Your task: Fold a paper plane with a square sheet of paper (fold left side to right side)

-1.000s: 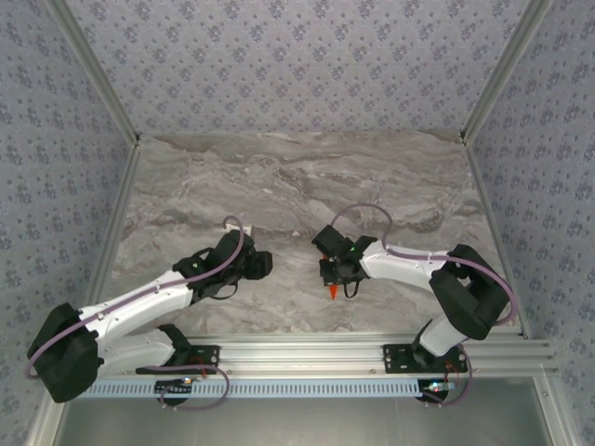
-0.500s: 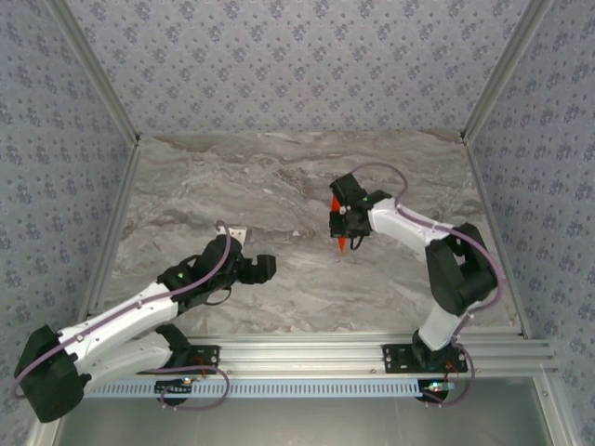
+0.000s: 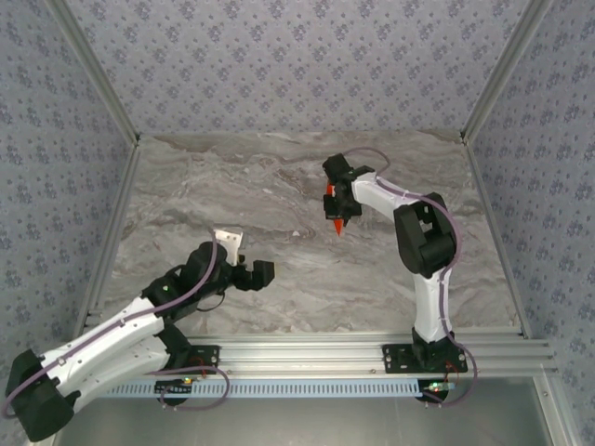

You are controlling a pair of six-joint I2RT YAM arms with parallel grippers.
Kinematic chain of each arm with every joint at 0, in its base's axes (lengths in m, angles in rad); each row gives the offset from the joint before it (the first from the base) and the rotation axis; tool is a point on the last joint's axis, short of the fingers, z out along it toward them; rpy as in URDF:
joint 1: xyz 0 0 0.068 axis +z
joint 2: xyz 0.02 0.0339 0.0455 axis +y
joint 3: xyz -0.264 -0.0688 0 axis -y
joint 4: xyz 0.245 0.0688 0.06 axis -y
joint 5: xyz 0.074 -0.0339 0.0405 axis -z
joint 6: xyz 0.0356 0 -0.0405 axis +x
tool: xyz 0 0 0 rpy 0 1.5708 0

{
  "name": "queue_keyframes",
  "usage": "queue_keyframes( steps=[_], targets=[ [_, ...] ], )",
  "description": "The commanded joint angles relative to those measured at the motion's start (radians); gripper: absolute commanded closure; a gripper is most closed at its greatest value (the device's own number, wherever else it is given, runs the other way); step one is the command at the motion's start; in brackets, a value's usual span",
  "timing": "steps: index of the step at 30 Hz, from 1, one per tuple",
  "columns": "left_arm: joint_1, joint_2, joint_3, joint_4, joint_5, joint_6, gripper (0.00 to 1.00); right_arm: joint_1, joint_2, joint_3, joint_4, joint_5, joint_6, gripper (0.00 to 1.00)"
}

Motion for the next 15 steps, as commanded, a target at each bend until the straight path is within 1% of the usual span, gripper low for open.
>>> queue_keyframes(
  steps=[1, 3, 7, 10, 15],
  targets=[
    [0.004, -0.024, 0.005, -0.002, -0.019, 0.033, 0.02, -0.008, 0.02, 0.029, -0.048, -0.025, -0.027, 0.86],
    [0.004, -0.027, 0.007, -0.01, -0.026, 0.034, 0.02, -0.006, 0.014, 0.029, -0.052, -0.03, -0.034, 0.81],
    [0.004, -0.023, 0.008, -0.012, -0.043, 0.031, 0.02, -0.004, -0.02, 0.027, -0.066, -0.026, -0.038, 0.74],
    [0.015, -0.022, 0.005, -0.017, -0.087, 0.012, 0.02, -0.003, -0.063, 0.022, -0.091, -0.011, -0.042, 0.67],
    [0.109, -0.038, -0.007, -0.009, -0.059, -0.026, 0.02, 0.007, -0.195, -0.017, -0.131, 0.025, -0.051, 0.52]
  ],
)
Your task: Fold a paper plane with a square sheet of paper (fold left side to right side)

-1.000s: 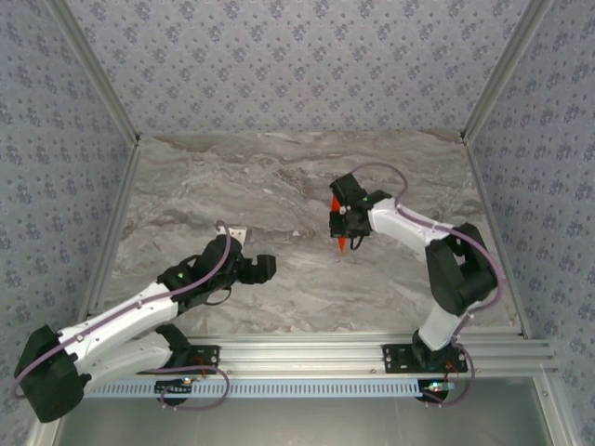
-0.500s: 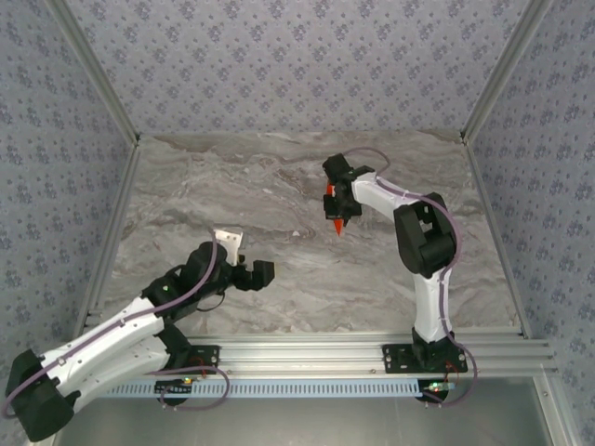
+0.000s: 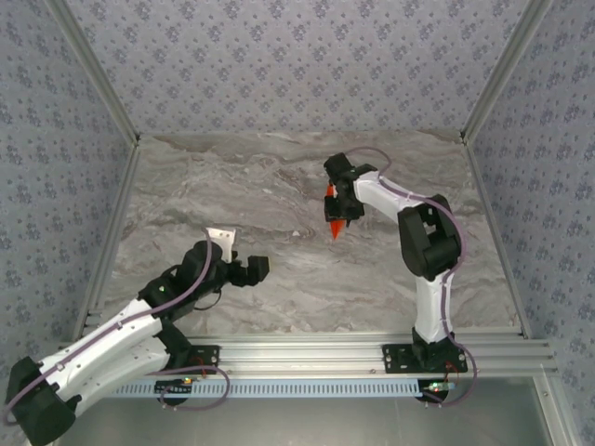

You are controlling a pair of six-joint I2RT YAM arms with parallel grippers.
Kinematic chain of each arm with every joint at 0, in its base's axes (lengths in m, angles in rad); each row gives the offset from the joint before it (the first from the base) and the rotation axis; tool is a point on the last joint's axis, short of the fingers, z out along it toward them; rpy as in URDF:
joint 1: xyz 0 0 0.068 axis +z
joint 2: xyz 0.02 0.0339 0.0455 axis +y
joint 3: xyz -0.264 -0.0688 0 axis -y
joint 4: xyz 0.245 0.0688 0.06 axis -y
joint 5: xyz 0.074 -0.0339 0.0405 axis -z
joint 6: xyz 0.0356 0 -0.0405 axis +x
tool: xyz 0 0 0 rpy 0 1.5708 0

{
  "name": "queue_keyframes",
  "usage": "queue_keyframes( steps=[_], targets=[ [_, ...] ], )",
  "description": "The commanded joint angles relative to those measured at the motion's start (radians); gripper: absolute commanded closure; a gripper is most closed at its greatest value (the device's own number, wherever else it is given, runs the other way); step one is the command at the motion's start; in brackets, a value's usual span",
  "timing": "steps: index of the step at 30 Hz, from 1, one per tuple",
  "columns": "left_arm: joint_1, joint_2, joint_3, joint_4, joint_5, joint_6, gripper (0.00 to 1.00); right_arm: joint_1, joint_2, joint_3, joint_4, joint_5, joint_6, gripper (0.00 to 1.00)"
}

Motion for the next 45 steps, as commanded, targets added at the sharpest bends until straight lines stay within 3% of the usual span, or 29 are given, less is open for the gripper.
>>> queue_keyframes(
  steps=[1, 7, 13, 16, 21, 24, 29, 34, 43, 44, 45],
  targets=[
    [0.061, -0.028, -0.005, 0.004, 0.002, -0.03, 0.02, 0.009, -0.148, -0.023, -0.067, 0.04, -0.014, 0.5],
    [0.232, -0.048, 0.002, 0.021, 0.054, -0.053, 0.02, 0.003, -0.411, -0.155, -0.079, 0.102, -0.025, 0.28],
    [0.381, -0.043, 0.055, 0.009, 0.06, -0.017, 0.02, -0.06, -0.648, -0.303, -0.045, 0.13, -0.052, 0.21],
    [0.418, -0.046, 0.072, 0.002, -0.088, 0.023, 0.02, -0.115, -0.807, -0.461, 0.076, 0.18, -0.056, 0.02],
    [0.422, -0.057, 0.005, 0.132, -0.431, 0.181, 0.02, -0.28, -1.034, -0.74, 0.342, 0.263, -0.063, 0.0],
    [0.423, -0.064, -0.079, 0.27, -0.497, 0.314, 0.02, -0.391, -1.087, -0.902, 0.528, 0.238, -0.125, 0.0],
    [0.478, -0.018, -0.164, 0.363, -0.526, 0.408, 0.02, -0.479, -1.04, -1.157, 0.961, 0.226, -0.175, 0.0],
    [0.572, 0.066, -0.268, 0.565, -0.426, 0.427, 0.02, -0.506, -0.814, -1.241, 1.331, 0.154, -0.263, 0.0],
    [0.606, 0.358, -0.251, 0.878, -0.283, 0.556, 0.02, -0.501, -0.468, -1.187, 1.646, 0.027, -0.322, 0.0],
    [0.609, 0.398, -0.245, 0.913, -0.267, 0.564, 0.02, -0.499, -0.457, -1.18, 1.664, 0.03, -0.323, 0.0],
    [0.61, 0.444, -0.237, 0.952, -0.258, 0.57, 0.02, -0.501, -0.48, -1.144, 1.559, 0.021, -0.324, 0.0]
  ],
)
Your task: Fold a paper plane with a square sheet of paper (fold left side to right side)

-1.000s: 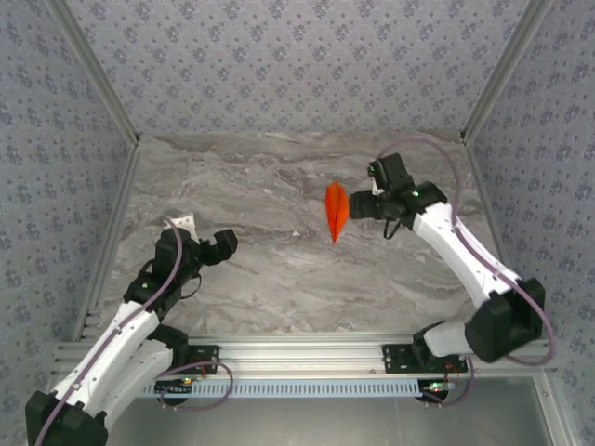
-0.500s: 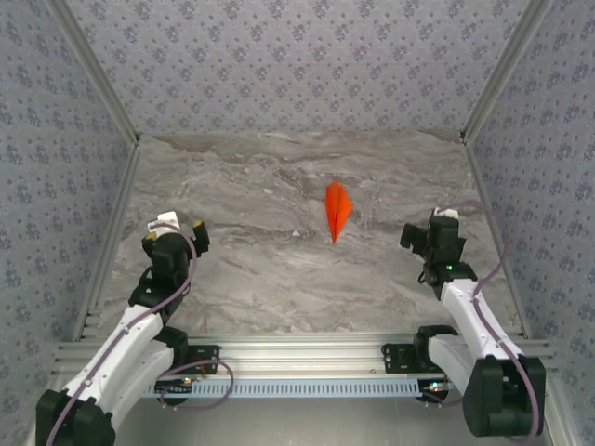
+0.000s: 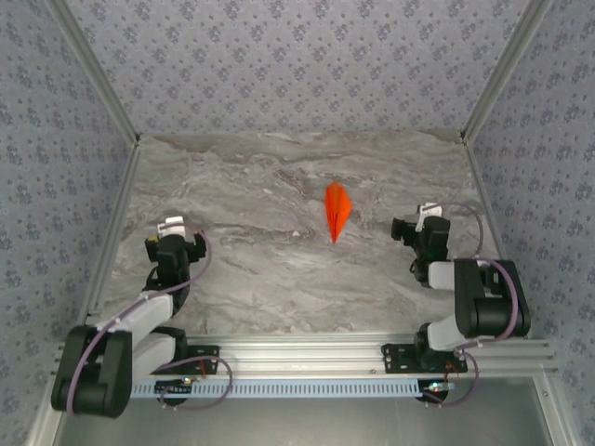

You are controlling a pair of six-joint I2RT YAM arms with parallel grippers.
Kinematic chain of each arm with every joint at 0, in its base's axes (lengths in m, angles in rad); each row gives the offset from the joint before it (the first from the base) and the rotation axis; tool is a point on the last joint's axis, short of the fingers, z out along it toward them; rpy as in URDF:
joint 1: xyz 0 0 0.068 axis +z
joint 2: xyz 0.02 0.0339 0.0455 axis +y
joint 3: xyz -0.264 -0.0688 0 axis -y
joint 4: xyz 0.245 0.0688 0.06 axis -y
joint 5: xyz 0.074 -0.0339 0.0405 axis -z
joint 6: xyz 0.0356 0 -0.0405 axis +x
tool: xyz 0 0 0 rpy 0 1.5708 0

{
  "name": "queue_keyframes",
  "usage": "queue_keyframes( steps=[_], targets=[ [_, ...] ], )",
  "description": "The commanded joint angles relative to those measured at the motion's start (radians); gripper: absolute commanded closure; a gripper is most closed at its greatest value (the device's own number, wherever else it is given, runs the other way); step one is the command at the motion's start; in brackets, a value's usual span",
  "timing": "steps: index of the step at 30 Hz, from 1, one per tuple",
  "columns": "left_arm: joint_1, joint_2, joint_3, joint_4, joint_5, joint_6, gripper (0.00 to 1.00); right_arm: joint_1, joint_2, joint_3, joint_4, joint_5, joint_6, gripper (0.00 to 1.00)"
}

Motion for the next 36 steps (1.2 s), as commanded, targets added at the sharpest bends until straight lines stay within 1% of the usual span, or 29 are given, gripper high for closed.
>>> queue_keyframes(
  steps=[1, 2, 5, 7, 10, 11, 12, 13, 14, 15, 16, 17, 18, 19, 24, 26, 36],
  targets=[
    [0.012, 0.11, 0.056, 0.209, 0.085, 0.067, 0.02, 0.0, 0.023, 0.043, 0.064, -0.048, -0.039, 0.0],
    [0.016, 0.131, 0.068, 0.213, 0.112, 0.075, 0.02, -0.001, 0.019, 0.045, 0.065, -0.05, -0.04, 0.0],
    [0.025, 0.201, 0.079, 0.3, 0.156, 0.094, 0.02, -0.001, 0.018, 0.048, 0.045, -0.052, -0.039, 0.0],
    [0.041, 0.241, 0.083, 0.339, 0.219, 0.097, 0.02, -0.001, 0.018, 0.048, 0.047, -0.052, -0.039, 0.0],
    [0.05, 0.33, 0.084, 0.425, 0.246, 0.114, 0.02, -0.001, 0.019, 0.046, 0.053, -0.052, -0.04, 0.0],
    [0.055, 0.353, 0.091, 0.438, 0.245, 0.109, 0.02, -0.001, 0.019, 0.046, 0.052, -0.052, -0.04, 0.0],
    [0.072, 0.351, 0.099, 0.412, 0.258, 0.092, 0.02, -0.001, 0.019, 0.047, 0.052, -0.051, -0.04, 0.0],
    [0.095, 0.358, 0.107, 0.398, 0.293, 0.075, 0.02, -0.001, 0.019, 0.046, 0.051, -0.052, -0.04, 0.0],
    [0.107, 0.383, 0.113, 0.414, 0.306, 0.064, 0.02, -0.001, 0.019, 0.046, 0.052, -0.052, -0.04, 0.0],
    [0.116, 0.441, 0.134, 0.451, 0.291, 0.05, 0.02, -0.001, 0.019, 0.047, 0.053, -0.051, -0.04, 0.0],
    [0.119, 0.444, 0.184, 0.355, 0.263, 0.037, 0.02, 0.0, 0.019, 0.047, 0.052, -0.051, -0.04, 0.0],
    [0.147, 0.425, 0.219, 0.243, 0.303, 0.017, 0.02, 0.0, 0.02, 0.046, 0.052, -0.051, -0.04, 0.0],
    [0.178, 0.442, 0.197, 0.321, 0.369, -0.001, 0.02, 0.0, 0.019, 0.046, 0.052, -0.049, -0.04, 0.0],
    [0.182, 0.43, 0.199, 0.291, 0.367, -0.007, 0.02, 0.0, 0.019, 0.047, 0.052, -0.048, -0.041, 0.0],
    [0.174, 0.432, 0.204, 0.286, 0.355, -0.002, 0.02, 0.005, 0.019, 0.047, 0.052, -0.044, -0.045, 0.0],
    [0.172, 0.433, 0.215, 0.267, 0.378, 0.014, 0.02, 0.01, 0.02, 0.047, 0.052, -0.035, -0.049, 0.0],
    [0.171, 0.434, 0.214, 0.27, 0.38, 0.014, 0.02, 0.009, 0.02, 0.049, 0.049, -0.039, -0.049, 0.0]
  ],
)
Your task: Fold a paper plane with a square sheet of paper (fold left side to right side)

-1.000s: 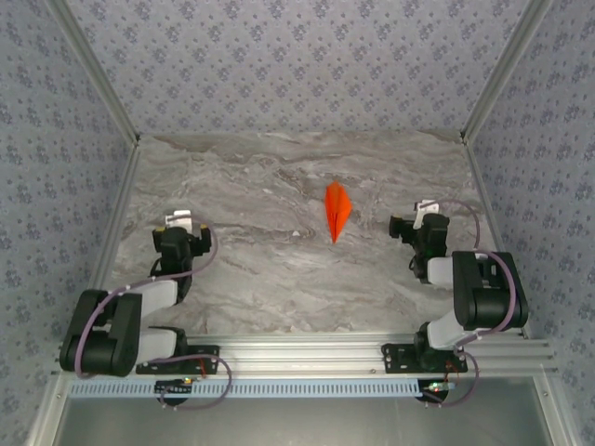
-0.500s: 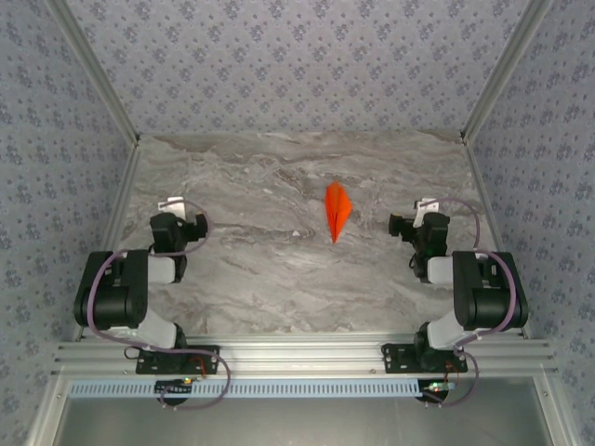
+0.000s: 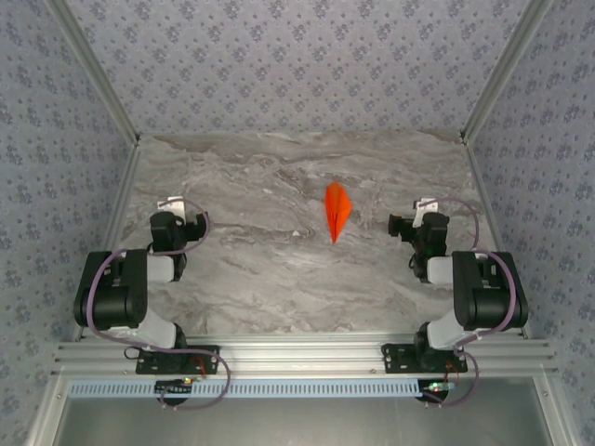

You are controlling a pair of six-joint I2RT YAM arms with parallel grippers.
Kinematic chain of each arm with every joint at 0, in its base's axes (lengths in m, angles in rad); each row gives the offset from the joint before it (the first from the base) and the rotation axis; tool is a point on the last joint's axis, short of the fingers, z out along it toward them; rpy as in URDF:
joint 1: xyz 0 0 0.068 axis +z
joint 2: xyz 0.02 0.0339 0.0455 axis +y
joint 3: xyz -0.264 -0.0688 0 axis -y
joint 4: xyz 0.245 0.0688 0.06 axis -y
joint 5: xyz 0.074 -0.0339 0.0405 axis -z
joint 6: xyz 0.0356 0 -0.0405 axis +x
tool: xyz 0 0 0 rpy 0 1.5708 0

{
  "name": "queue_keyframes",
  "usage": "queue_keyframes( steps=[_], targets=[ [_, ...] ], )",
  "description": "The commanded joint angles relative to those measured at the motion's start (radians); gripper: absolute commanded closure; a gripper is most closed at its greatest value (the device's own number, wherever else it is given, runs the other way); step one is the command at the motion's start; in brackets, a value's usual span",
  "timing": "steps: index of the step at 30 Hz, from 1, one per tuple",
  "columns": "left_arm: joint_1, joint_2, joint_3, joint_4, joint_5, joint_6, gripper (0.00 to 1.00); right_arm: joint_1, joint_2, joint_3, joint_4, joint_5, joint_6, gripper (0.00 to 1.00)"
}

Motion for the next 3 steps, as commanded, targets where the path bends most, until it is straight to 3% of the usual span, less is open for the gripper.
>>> queue_keyframes(
  steps=[1, 3],
  targets=[
    [-0.003, -0.007, 0.025, 0.0, 0.018, 0.001, 0.02, 0.004, 0.001, 0.021, 0.02, 0.001, -0.02, 0.0],
    [-0.003, -0.007, 0.025, 0.0, 0.019, 0.0, 0.02, 0.004, 0.001, 0.021, 0.02, 0.0, -0.018, 0.0]
  ],
)
